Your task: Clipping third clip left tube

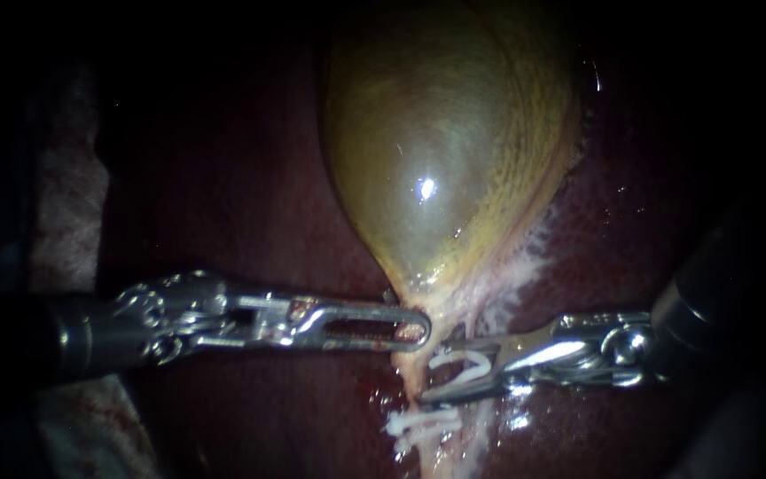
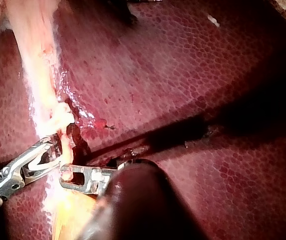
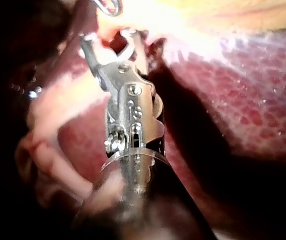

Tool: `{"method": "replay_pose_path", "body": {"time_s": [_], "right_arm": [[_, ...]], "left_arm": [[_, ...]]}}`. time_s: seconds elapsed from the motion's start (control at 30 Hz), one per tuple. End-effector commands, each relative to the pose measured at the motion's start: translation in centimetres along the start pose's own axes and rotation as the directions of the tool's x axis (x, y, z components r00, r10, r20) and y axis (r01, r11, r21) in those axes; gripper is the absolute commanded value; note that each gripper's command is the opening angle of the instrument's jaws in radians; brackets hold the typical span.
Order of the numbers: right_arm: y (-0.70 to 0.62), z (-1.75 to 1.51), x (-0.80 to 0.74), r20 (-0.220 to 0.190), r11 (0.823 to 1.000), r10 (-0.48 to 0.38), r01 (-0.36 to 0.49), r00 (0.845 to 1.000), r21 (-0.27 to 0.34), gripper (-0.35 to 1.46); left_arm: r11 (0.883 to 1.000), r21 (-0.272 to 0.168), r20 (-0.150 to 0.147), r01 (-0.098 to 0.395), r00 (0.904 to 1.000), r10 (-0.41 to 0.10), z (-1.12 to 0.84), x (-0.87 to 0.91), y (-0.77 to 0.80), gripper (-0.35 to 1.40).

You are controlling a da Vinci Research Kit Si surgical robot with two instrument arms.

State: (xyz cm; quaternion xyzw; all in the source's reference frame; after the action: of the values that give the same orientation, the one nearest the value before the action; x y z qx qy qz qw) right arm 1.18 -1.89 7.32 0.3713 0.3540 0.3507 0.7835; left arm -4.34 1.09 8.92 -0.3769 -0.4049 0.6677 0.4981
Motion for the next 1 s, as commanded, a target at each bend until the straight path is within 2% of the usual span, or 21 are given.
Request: {"method": "replay_pose_path", "body": {"time_s": [0.03,0.4,0.67,1.0], "right_arm": [[0.01,0.01,-0.01,0.000,1.000,0.001,-0.001,1.000,0.000,0.54],[0.00,0.12,-0.02,-0.013,1.000,0.000,0.000,1.000,-0.003,0.55],[-0.01,0.26,0.02,-0.017,1.000,0.003,-0.003,1.000,-0.008,0.56],[0.00,0.25,0.04,-0.027,1.000,0.027,-0.027,0.999,-0.005,0.53]], "left_arm": [[1.000,0.000,0.000,0.000,1.0000,0.000,0.00,0.00,0.00,-0.35],[1.000,0.000,0.000,0.000,1.0000,0.000,0.00,0.00,0.01,-0.35],[1.000,0.000,0.000,0.000,1.0000,0.000,0.00,0.00,0.01,-0.35],[1.000,0.000,0.000,0.000,1.0000,0.000,0.00,0.00,0.01,-0.35]]}}
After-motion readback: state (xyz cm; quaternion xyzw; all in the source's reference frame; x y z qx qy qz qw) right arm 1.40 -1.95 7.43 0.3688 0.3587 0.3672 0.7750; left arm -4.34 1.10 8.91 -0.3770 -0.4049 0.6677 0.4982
